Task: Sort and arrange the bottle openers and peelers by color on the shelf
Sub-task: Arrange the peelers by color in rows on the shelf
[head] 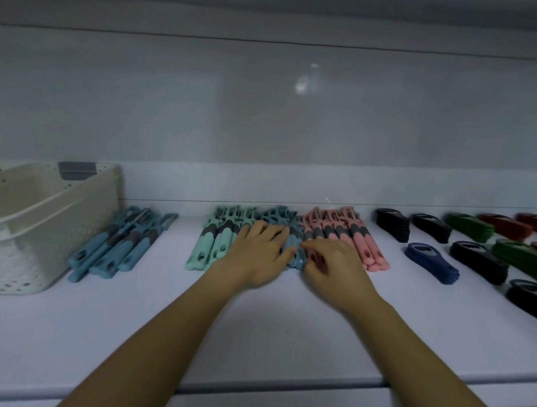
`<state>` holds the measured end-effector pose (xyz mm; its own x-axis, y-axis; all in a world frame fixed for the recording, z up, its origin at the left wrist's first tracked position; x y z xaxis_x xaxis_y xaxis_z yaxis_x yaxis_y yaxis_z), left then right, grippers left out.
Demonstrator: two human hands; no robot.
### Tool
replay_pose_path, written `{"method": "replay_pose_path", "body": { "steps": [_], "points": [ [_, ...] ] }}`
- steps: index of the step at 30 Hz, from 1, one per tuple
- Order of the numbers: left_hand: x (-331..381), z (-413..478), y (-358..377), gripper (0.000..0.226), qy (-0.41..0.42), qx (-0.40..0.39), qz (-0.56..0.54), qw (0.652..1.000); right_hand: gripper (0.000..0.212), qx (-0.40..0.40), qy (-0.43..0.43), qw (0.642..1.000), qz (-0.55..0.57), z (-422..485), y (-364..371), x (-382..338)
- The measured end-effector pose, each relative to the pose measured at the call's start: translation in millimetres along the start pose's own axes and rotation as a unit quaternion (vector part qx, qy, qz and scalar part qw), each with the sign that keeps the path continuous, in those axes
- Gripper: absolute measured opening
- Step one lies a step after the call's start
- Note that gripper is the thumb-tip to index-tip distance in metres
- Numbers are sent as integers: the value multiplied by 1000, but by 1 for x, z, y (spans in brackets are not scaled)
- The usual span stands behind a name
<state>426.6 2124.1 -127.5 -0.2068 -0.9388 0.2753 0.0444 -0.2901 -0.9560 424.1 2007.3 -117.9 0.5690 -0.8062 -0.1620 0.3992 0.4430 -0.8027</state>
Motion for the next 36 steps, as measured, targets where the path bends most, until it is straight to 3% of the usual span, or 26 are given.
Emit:
{"method": "replay_pose_path", "body": {
  "steps": [4, 12, 15, 20, 24, 27, 30, 33, 36],
  "points": [
    [1, 3, 6, 58, 8, -11, -13, 1000, 24, -15, -30, 999, -3, -2, -1, -10],
    [-2, -5, -11, 49, 9, 25, -59, 998, 31, -55, -25, 998, -32, -2, 4, -10],
    [-23, -14, -36, 49, -9, 53, -37, 998, 47, -58, -43, 994, -77, 6, -1, -18],
    [-94, -47, -66, 50, -76, 65, 10, 995, 59, -80, -127, 981, -121, 32, -9, -77],
    [-166, -89, -77, 58, -158, 112, 10, 981, 47, -98, -188, 973, -88, 48, 10, -150],
    [-209, -121, -70, 48, -245, 100, -3, 964, 42, -140, -220, 963, -74, 50, 37, -203],
    [-215, -134, -70, 45, -209, 134, -37, 968, 39, -171, -239, 955, -49, 47, 64, -240],
    [-211, -141, -71, 62, -154, 171, -79, 970, 43, -207, -242, 947, -35, 42, 84, -258],
    [-209, -149, -72, 69, -128, 199, -99, 966, 44, -191, -227, 955, -23, 38, 91, -259]
  ]
}}
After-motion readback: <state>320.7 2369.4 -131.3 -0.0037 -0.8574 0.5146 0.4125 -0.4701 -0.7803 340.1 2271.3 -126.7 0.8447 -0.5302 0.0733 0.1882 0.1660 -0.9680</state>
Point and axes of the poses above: each hand's wrist, its own z-axis towards the middle knuckle, its own y-axis out of the palm, x = y × z, the point moved 8 cm from there along z, towards the middle knuckle, and after that the axes turned 15 degrees about -z, right-handed, at the moved point
